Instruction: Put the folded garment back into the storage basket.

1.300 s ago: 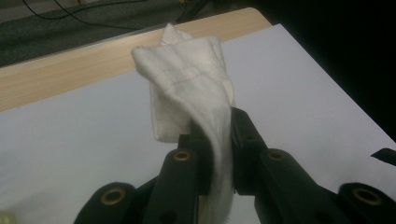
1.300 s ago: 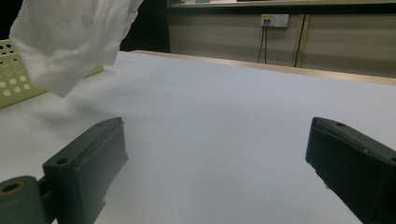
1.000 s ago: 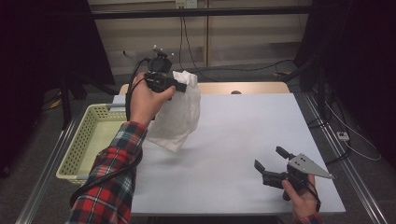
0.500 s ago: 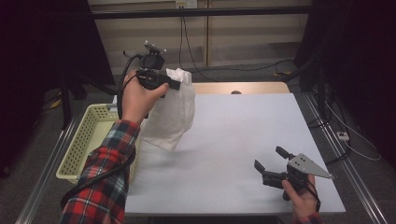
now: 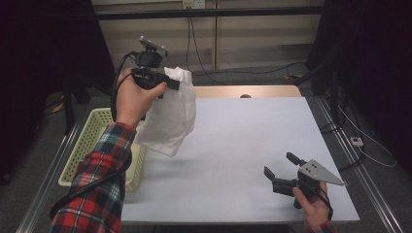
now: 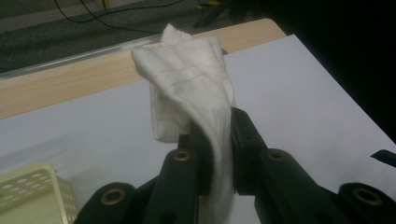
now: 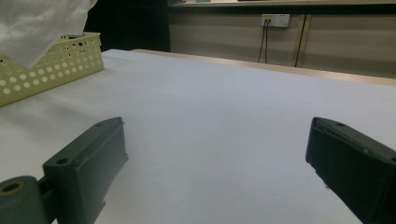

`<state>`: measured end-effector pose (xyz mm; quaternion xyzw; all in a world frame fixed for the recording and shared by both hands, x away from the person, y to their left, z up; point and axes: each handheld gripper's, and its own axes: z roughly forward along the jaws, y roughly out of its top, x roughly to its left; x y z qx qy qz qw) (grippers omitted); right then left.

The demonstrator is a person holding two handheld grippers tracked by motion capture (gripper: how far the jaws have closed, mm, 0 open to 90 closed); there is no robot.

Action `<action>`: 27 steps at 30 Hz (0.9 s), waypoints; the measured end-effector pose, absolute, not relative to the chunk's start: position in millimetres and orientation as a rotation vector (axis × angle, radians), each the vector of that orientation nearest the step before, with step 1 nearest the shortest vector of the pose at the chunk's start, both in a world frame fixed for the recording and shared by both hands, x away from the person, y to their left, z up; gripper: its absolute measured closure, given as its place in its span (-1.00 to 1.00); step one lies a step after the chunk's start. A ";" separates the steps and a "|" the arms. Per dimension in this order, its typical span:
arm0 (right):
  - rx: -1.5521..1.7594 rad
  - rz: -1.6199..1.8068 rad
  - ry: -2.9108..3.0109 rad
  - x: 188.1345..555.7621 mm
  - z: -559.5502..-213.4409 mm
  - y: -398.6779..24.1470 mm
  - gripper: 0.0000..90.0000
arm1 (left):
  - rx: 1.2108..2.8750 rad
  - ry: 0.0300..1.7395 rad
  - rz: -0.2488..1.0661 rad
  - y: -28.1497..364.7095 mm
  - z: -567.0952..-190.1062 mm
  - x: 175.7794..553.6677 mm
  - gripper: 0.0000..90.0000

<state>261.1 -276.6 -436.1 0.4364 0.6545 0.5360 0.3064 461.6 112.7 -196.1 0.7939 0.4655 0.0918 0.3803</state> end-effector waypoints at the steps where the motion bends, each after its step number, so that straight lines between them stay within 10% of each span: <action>1: 1.154 1.418 1.732 261.0 -436.0 -276.7 -0.89 | 2.026 1.189 0.233 114.4 -195.3 461.6 0.83; 27: 1.158 1.417 1.727 261.1 -436.3 -276.5 -0.89 | 1.996 1.230 0.252 152.2 -177.1 454.6 0.83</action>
